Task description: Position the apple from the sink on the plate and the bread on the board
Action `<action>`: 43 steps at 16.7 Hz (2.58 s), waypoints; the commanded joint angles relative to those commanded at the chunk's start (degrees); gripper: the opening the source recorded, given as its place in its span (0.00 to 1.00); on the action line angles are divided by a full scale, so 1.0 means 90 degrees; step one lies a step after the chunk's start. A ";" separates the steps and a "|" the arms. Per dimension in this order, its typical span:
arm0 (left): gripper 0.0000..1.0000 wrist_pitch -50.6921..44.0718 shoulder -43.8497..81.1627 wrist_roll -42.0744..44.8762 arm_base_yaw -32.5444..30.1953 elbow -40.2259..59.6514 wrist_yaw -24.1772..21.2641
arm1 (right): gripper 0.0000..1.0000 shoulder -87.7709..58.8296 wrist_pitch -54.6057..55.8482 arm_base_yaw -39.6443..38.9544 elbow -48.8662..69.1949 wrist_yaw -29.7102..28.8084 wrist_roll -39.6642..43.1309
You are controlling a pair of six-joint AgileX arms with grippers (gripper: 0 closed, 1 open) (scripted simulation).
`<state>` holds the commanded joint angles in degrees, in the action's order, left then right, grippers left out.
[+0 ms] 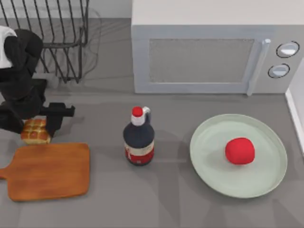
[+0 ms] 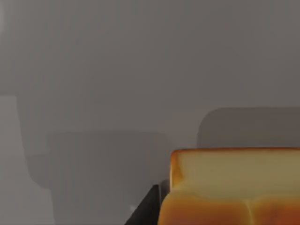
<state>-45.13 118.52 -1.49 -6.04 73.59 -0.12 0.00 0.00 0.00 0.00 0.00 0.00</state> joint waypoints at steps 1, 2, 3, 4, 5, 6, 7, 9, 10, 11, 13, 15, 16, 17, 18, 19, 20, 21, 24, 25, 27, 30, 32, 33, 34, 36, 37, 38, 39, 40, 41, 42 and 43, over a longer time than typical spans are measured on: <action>0.00 -0.0082 -0.0179 0.0001 0.0008 0.0059 0.0006 | 1.00 0.0000 0.0000 0.0000 0.0000 0.0000 0.0000; 0.00 -0.0102 -0.0185 0.0003 0.0006 0.0077 0.0006 | 1.00 0.0000 0.0000 0.0000 0.0000 0.0000 0.0000; 0.00 -0.0187 -0.0213 0.0010 -0.0003 0.0150 0.0006 | 1.00 0.0000 0.0000 0.0000 0.0000 0.0000 0.0000; 0.00 -0.0339 -0.0258 0.0012 -0.0009 0.0267 0.0006 | 1.00 0.0000 0.0000 0.0000 0.0000 0.0000 0.0000; 0.00 -0.0554 -0.0318 0.0006 -0.0008 0.0417 0.0006 | 1.00 0.0000 0.0000 0.0000 0.0000 0.0000 0.0000; 0.00 -0.0817 -0.0390 -0.0004 -0.0004 0.0588 0.0007 | 1.00 0.0000 0.0000 0.0000 0.0000 0.0000 0.0000; 0.00 -0.1119 -0.0474 -0.0014 0.0001 0.0773 0.0008 | 1.00 0.0000 0.0000 0.0000 0.0000 0.0000 0.0000; 0.00 -0.1751 -0.0670 -0.0021 -0.0002 0.1146 0.0010 | 1.00 0.0000 0.0000 0.0000 0.0000 0.0000 0.0000; 0.00 -0.2015 -0.0768 -0.0022 -0.0005 0.1315 0.0010 | 1.00 0.0000 0.0000 0.0000 0.0000 0.0000 0.0000; 0.00 -0.2213 -0.0854 -0.0023 -0.0007 0.1456 0.0011 | 1.00 0.0000 0.0000 0.0000 0.0000 0.0000 0.0000; 0.00 -0.2404 -0.0949 -0.0026 -0.0008 0.1609 0.0011 | 1.00 0.0000 0.0000 0.0000 0.0000 0.0000 0.0000; 0.00 -0.2410 -0.0952 -0.0026 -0.0008 0.1614 0.0011 | 1.00 0.0000 0.0000 0.0000 0.0000 0.0000 0.0000; 0.00 -0.2410 -0.0952 -0.0026 -0.0008 0.1614 0.0011 | 1.00 0.0000 0.0000 0.0000 0.0000 0.0000 0.0000; 0.00 -0.2395 -0.0928 -0.0014 0.0001 0.1599 0.0015 | 1.00 0.0000 0.0000 0.0000 0.0000 0.0000 0.0000; 0.00 -0.2388 -0.0938 -0.0017 -0.0005 0.1585 0.0015 | 1.00 0.0000 0.0000 0.0000 0.0000 0.0000 0.0000; 0.00 -0.2358 -0.0989 -0.0033 -0.0036 0.1508 0.0016 | 1.00 0.0000 0.0000 0.0000 0.0000 0.0000 0.0000; 0.00 -0.2305 -0.1076 -0.0069 -0.0078 0.1369 0.0018 | 1.00 0.0000 0.0000 0.0000 0.0000 0.0000 0.0000; 0.00 -0.2226 -0.1201 -0.0124 -0.0123 0.1167 0.0020 | 1.00 0.0000 0.0000 0.0000 0.0000 0.0000 0.0000; 0.00 -0.1903 -0.1710 -0.0372 -0.0285 0.0349 0.0031 | 1.00 0.0000 0.0000 0.0000 0.0000 0.0000 0.0000; 0.00 -0.1781 -0.1899 -0.0474 -0.0341 0.0051 0.0037 | 1.00 0.0000 0.0000 0.0000 0.0000 0.0000 0.0000; 0.00 -0.1549 -0.2262 -0.0677 -0.0454 -0.0559 0.0049 | 1.00 0.0000 0.0000 0.0000 0.0000 0.0000 0.0000; 0.00 -0.1309 -0.2646 -0.0897 -0.0583 -0.1200 0.0060 | 1.00 0.0000 0.0000 0.0000 0.0000 0.0000 0.0000; 0.00 -0.1268 -0.2712 -0.0935 -0.0605 -0.1303 0.0062 | 1.00 0.0000 0.0000 0.0000 0.0000 0.0000 0.0000; 0.00 -0.1268 -0.2712 -0.0935 -0.0605 -0.1303 0.0062 | 1.00 0.0000 0.0000 0.0000 0.0000 0.0000 0.0000; 0.00 -0.1268 -0.2712 -0.0935 -0.0605 -0.1303 0.0062 | 1.00 0.0000 0.0000 0.0000 0.0000 0.0000 0.0000; 0.00 -0.1282 -0.2681 -0.0916 -0.0571 -0.1290 0.0062 | 1.00 0.0000 0.0000 0.0000 0.0000 0.0000 0.0000; 0.00 -0.1261 -0.2681 -0.0916 -0.0571 -0.1298 0.0062 | 1.00 0.0000 0.0000 0.0000 0.0000 0.0000 0.0000; 0.00 -0.1222 -0.2679 -0.0915 -0.0571 -0.1313 0.0062 | 1.00 0.0000 0.0000 0.0000 0.0000 0.0000 0.0000; 0.00 -0.1168 -0.2675 -0.0915 -0.0572 -0.1335 0.0063 | 1.00 0.0000 0.0000 0.0000 0.0000 0.0000 0.0000; 0.00 -0.1100 -0.2670 -0.0914 -0.0572 -0.1363 0.0063 | 1.00 0.0000 0.0000 0.0000 0.0000 0.0000 0.0000; 0.00 -0.1021 -0.2662 -0.0914 -0.0573 -0.1396 0.0063 | 1.00 0.0000 0.0000 0.0000 0.0000 0.0000 0.0000; 0.00 -0.0933 -0.2652 -0.0913 -0.0573 -0.1433 0.0064 | 1.00 0.0000 0.0000 0.0000 0.0000 0.0000 0.0000; 0.00 -0.0838 -0.2637 -0.0912 -0.0574 -0.1475 0.0064 | 1.00 0.0000 0.0000 0.0000 0.0000 0.0000 0.0000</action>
<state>-52.67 94.79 -9.69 -11.21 60.32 0.46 0.00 0.00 0.00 0.00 0.00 0.00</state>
